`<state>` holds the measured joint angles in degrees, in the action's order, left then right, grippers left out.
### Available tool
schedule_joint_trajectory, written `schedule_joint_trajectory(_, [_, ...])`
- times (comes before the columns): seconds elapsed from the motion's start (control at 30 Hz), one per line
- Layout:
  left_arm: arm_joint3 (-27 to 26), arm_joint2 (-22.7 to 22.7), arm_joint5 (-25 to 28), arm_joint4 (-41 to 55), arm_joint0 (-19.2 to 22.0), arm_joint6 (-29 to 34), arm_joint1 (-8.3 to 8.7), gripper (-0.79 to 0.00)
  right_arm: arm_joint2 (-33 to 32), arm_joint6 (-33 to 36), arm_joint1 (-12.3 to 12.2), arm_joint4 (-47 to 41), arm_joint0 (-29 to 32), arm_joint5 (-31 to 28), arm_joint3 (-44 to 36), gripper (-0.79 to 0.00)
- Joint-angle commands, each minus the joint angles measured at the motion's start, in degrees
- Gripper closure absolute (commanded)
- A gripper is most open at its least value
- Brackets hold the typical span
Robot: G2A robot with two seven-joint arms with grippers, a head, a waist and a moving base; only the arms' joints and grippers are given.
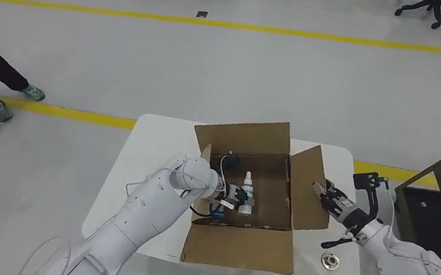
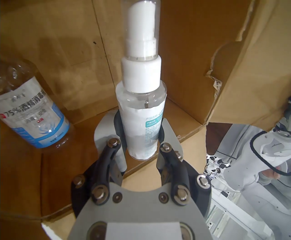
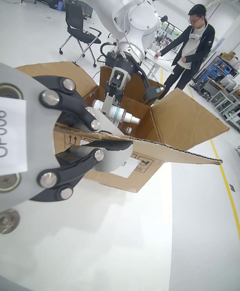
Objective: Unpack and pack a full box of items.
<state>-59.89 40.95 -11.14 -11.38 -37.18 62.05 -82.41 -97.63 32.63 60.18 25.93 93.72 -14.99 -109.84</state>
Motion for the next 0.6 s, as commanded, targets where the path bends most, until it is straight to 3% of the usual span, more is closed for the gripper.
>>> schedule_joint_trajectory(0.0, [2.23, -0.58, -0.64, 0.28, 0.54, -0.49, -0.45, 0.0, -0.1, 0.07, -0.02, -0.26, 0.09, -0.02, -0.26, 0.0])
schedule_joint_trajectory(0.57, [10.45, -2.97, -5.79, -2.1, 3.96, -2.99, -2.67, 0.0, -0.09, 0.46, -0.15, -1.98, -0.5, -0.34, -1.1, 0.0])
